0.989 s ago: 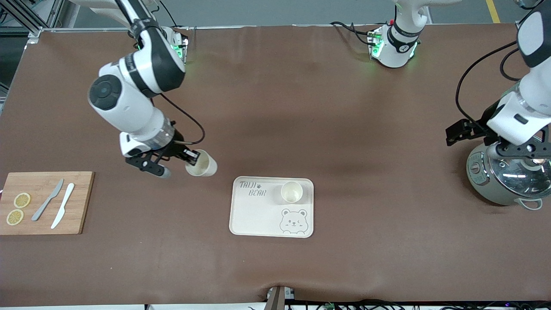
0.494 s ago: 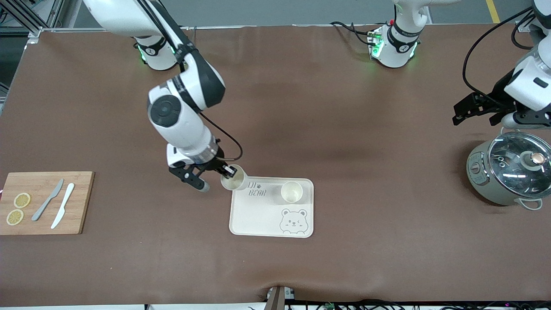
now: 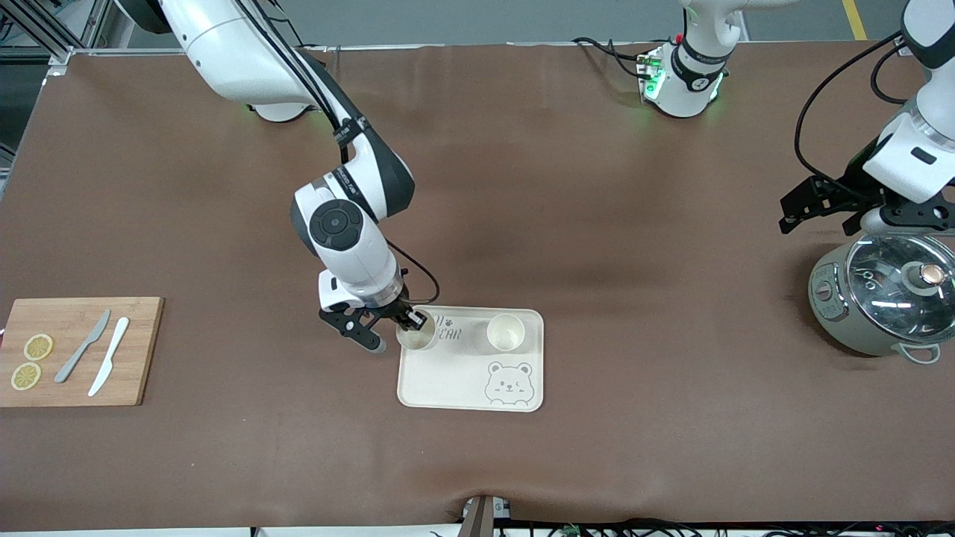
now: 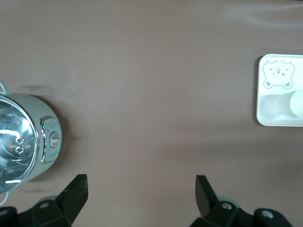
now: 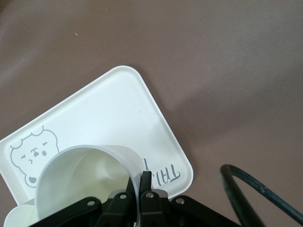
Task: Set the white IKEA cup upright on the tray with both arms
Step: 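Carry the second white cup with the right gripper over the tray, then lower the cup onto the tray beside the first cup with the right gripper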
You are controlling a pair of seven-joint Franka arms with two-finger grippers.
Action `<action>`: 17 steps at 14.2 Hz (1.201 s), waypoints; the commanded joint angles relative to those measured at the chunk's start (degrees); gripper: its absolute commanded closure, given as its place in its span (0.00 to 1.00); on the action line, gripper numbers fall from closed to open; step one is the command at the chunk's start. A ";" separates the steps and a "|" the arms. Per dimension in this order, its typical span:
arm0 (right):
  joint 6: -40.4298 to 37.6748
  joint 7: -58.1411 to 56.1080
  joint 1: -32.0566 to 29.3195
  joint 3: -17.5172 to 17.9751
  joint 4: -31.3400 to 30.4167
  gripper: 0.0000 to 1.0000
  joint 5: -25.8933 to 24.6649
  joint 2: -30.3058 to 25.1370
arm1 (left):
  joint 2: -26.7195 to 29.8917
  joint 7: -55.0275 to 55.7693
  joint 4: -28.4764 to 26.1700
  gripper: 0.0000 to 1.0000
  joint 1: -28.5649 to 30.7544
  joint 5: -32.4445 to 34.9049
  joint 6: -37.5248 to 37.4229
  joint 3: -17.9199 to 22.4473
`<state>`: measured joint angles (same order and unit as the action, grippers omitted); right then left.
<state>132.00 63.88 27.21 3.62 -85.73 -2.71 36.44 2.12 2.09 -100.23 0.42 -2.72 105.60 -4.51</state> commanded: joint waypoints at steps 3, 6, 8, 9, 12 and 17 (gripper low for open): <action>3.61 1.95 0.56 -1.06 2.14 1.00 -3.08 4.15 | -3.52 -1.13 6.18 0.00 -0.15 -1.24 -1.63 0.20; 5.11 3.71 0.83 -1.16 2.23 1.00 -5.81 5.92 | -7.29 -5.06 11.18 0.00 -0.07 0.60 -5.92 0.64; 5.73 3.71 0.91 -1.16 2.14 1.00 -5.81 6.36 | -9.15 -8.32 13.74 0.00 -0.15 1.48 -8.39 1.17; 6.08 3.80 1.00 -1.16 2.14 1.00 -5.81 6.71 | -9.59 -8.42 13.92 0.00 -0.07 1.57 -8.83 1.17; 7.31 4.15 1.26 -1.16 2.14 1.00 -5.81 7.41 | -10.82 -11.31 13.92 0.00 -0.24 4.90 -10.77 1.17; 8.89 4.94 1.88 -1.50 2.23 1.00 -6.08 8.38 | -11.08 -11.41 13.83 0.00 -0.16 4.74 -11.12 1.17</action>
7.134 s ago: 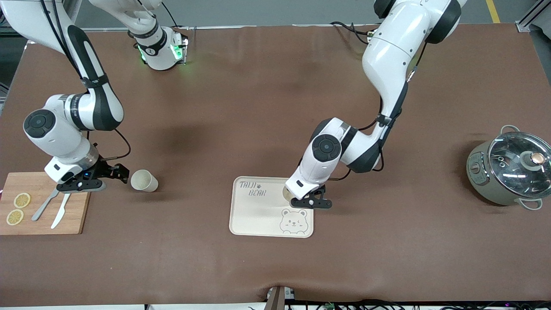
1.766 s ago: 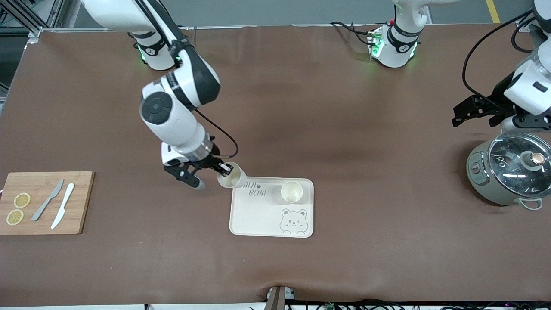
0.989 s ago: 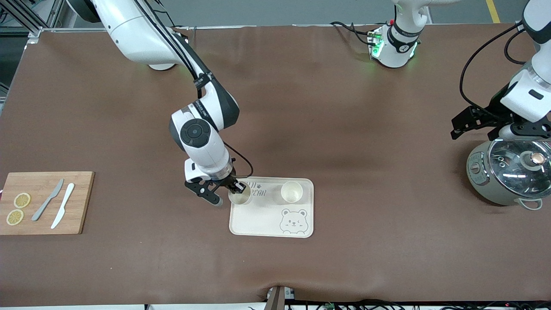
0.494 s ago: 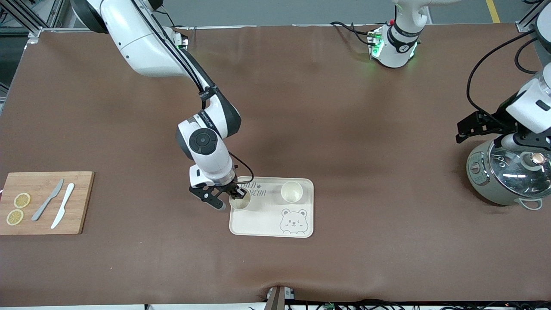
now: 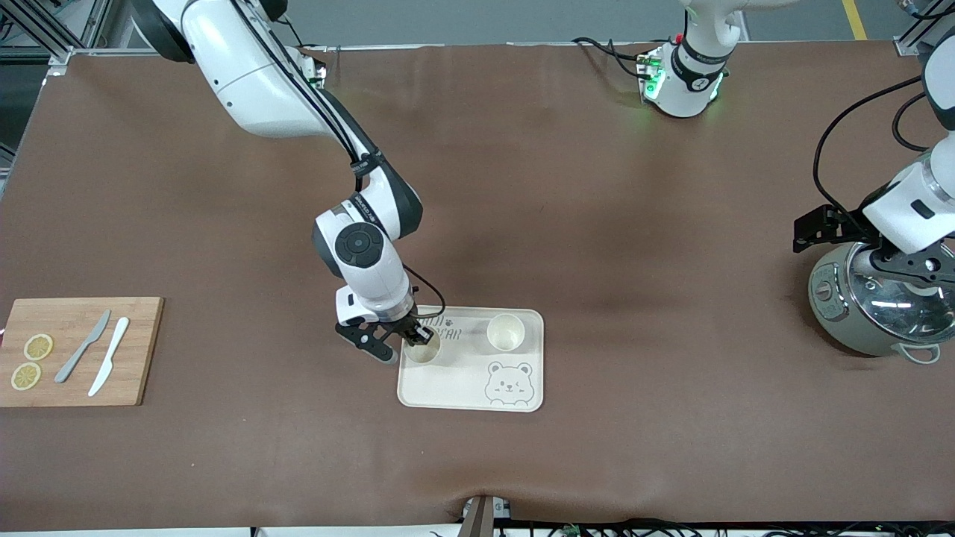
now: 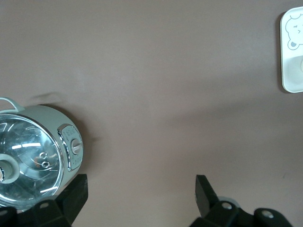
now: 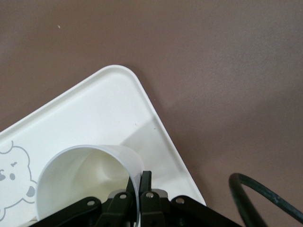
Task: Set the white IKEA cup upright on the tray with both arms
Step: 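Lower the cup onto the tray beside the first cup with the right gripper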
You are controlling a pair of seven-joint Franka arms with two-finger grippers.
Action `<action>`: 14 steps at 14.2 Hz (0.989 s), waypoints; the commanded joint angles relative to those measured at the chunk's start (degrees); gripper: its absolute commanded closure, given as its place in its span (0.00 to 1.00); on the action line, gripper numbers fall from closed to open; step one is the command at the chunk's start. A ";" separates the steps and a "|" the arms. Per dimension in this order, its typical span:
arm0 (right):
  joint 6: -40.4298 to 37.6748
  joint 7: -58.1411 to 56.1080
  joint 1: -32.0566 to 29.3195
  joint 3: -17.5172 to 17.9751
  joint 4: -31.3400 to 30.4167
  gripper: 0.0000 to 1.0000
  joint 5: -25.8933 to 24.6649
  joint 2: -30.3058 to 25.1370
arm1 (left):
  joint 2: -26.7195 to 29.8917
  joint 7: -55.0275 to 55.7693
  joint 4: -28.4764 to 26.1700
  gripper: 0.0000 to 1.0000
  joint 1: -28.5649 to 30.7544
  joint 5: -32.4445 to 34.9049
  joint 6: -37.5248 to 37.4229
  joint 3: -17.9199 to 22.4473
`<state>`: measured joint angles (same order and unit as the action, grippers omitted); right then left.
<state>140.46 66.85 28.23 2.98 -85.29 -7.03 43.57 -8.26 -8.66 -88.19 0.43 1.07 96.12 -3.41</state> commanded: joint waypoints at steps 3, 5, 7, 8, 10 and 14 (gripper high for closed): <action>1.13 2.06 1.39 -1.31 1.71 1.00 -1.76 1.78 | -0.70 -0.22 1.88 0.00 -0.08 0.61 -1.64 -0.02; 1.48 2.32 2.35 -2.36 1.71 1.00 -1.76 2.13 | -0.70 -0.13 1.88 0.00 0.01 0.52 -1.64 -0.02; 2.27 2.32 2.62 -2.63 1.71 1.00 -1.76 2.48 | -0.70 -0.04 1.88 0.00 -0.08 0.52 -1.64 -0.10; 2.28 2.32 2.62 -2.63 1.71 1.00 -1.76 2.57 | -0.70 -0.04 1.88 0.00 -0.17 0.43 -1.64 -0.10; 2.28 2.32 2.62 -2.63 1.71 1.00 -1.76 2.57 | -0.70 0.13 1.88 0.00 -0.17 -0.27 -1.64 -0.10; 2.28 2.32 2.62 -2.72 1.71 0.00 -1.76 2.57 | -0.35 2.59 1.53 0.00 -0.52 -1.07 -1.81 -0.54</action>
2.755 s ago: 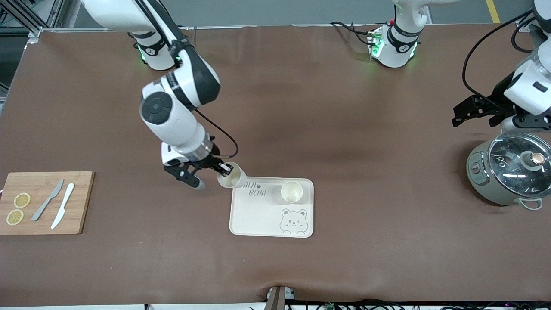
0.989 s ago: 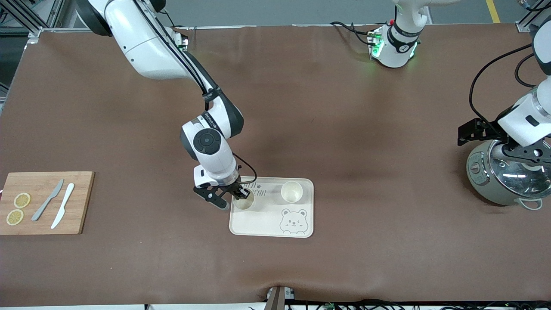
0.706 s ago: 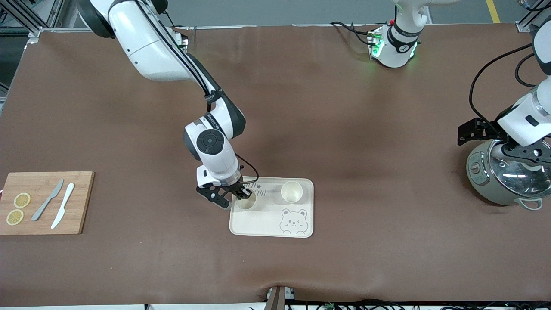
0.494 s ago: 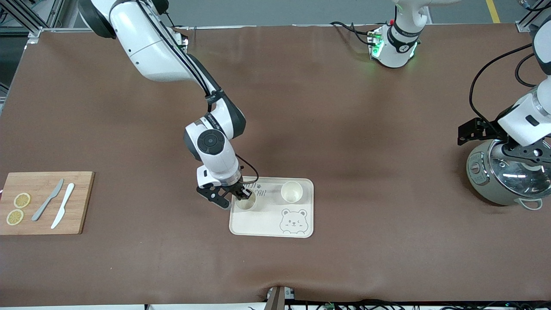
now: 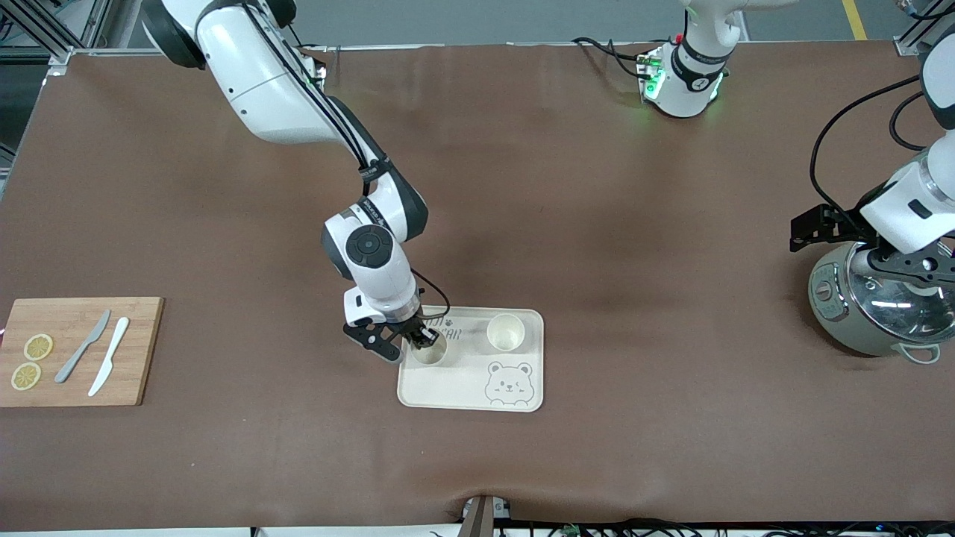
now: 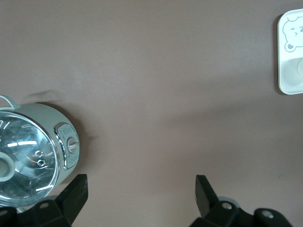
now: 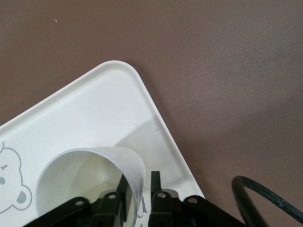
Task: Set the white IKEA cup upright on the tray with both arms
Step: 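Lower the cup onto the tray beside the first cup with the right gripper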
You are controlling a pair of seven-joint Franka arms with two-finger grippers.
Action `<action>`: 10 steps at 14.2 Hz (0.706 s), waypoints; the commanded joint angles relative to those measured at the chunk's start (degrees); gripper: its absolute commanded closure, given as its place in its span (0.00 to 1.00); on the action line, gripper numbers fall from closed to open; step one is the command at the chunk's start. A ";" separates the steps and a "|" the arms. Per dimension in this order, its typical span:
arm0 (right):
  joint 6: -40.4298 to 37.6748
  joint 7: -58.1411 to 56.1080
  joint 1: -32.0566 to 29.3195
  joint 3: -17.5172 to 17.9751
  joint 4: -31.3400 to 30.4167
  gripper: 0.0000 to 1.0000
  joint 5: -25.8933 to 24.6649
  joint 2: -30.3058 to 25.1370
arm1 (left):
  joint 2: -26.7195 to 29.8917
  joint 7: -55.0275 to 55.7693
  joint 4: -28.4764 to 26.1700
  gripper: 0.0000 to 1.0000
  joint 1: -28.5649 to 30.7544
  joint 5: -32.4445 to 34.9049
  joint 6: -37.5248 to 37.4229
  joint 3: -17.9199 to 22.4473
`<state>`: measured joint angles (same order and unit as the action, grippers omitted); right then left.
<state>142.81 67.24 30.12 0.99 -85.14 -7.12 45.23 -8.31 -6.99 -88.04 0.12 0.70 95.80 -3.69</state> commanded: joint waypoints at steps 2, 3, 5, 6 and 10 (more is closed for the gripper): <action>-0.16 1.93 0.73 -0.72 1.56 0.00 -1.66 0.74 | 0.39 0.49 1.12 0.00 0.06 -0.70 -2.88 -0.36; -0.25 1.84 0.56 -0.72 1.56 0.00 -1.66 0.56 | 0.48 0.48 1.20 0.00 0.06 -0.70 -3.85 -0.36; -0.78 1.49 0.38 -0.72 1.56 0.00 -1.66 -0.05 | 1.18 1.27 0.94 0.00 -0.03 -0.70 -3.95 -0.36; -1.04 1.31 0.47 -0.72 1.56 0.00 -1.66 -0.49 | 1.88 1.27 0.16 0.00 0.23 -0.79 -3.95 -0.44; -13.05 0.61 0.56 -0.29 1.30 0.00 -1.31 -8.02 | 2.77 1.54 -0.82 0.00 0.32 -0.88 -3.42 -0.36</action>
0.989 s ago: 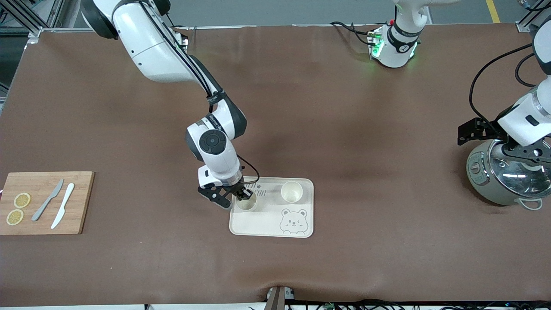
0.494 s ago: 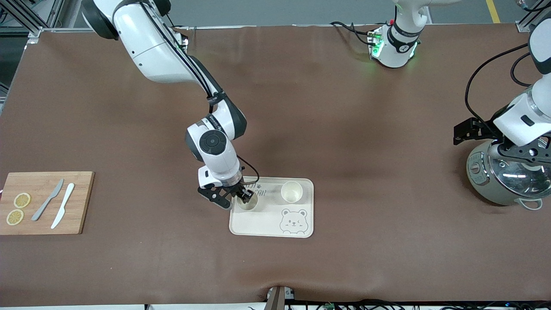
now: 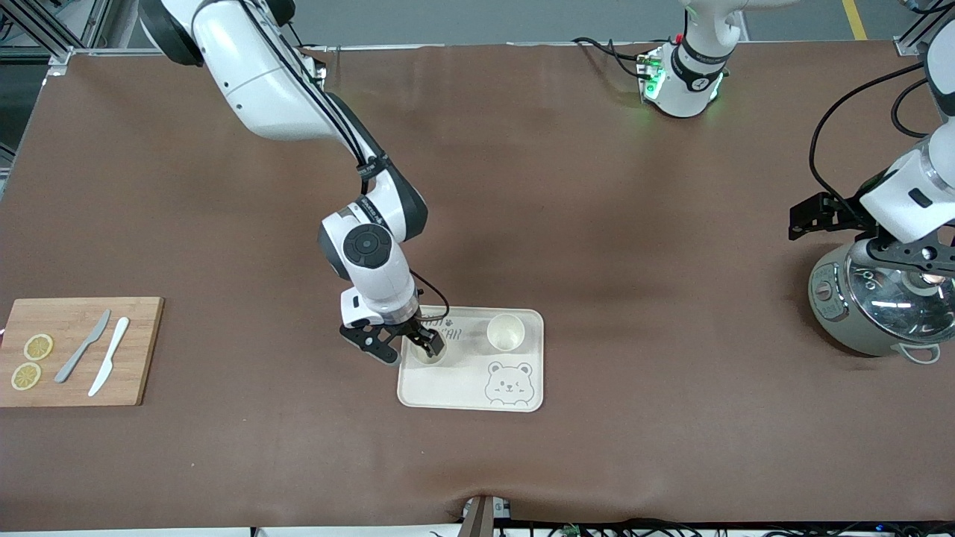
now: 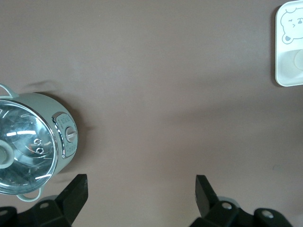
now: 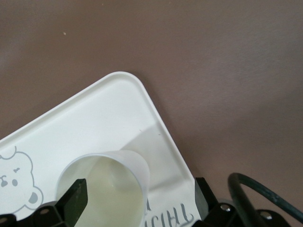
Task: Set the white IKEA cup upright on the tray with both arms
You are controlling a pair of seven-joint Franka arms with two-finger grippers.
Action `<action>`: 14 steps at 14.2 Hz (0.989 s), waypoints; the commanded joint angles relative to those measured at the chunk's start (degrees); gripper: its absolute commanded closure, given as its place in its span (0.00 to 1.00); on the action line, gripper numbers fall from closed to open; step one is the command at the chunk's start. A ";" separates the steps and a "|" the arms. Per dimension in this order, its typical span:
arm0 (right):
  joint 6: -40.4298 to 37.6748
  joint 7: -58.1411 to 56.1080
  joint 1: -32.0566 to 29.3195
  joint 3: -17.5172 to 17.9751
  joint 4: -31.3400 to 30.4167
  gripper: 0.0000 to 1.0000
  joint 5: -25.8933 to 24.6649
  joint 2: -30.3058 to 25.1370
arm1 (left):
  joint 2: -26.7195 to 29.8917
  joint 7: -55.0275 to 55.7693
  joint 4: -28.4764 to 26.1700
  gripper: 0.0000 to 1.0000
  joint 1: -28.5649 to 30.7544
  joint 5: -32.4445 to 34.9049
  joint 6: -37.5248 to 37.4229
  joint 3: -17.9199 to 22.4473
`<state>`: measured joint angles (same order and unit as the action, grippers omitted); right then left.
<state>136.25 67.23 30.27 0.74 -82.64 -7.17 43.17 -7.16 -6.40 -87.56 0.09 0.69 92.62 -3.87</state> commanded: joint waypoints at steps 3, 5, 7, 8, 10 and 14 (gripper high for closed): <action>-20.63 -6.03 -0.21 0.49 -1.29 0.00 0.22 -14.93 | 1.80 1.75 -1.21 0.00 0.44 -2.10 -0.24 -0.17; -29.25 -12.61 -1.69 0.23 -1.38 0.00 4.86 -20.99 | 2.15 1.40 -1.21 0.00 0.44 -2.10 -0.33 -0.08; -37.17 -19.91 -4.85 0.14 -1.55 0.00 6.55 -26.36 | 2.15 1.48 -1.12 0.00 0.44 -2.19 -0.33 -0.17; -40.42 -23.86 -6.52 0.14 -1.64 0.00 6.64 -28.65 | 2.15 1.31 -1.12 0.00 0.53 -2.28 -0.33 -0.08; -45.70 -34.30 -10.30 -0.04 -2.16 0.00 6.64 -33.04 | 2.06 1.22 -1.12 0.00 0.53 -2.45 -0.33 -0.08; -47.40 -51.11 -20.49 -0.13 -9.54 0.00 6.64 -42.19 | 2.06 1.13 -1.12 0.00 0.53 -2.37 -0.33 -0.08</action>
<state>87.95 22.03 13.94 -0.21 -85.64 -1.35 6.37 -6.31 -5.30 -87.79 0.25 -0.48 92.61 -3.86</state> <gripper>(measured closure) 0.000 0.000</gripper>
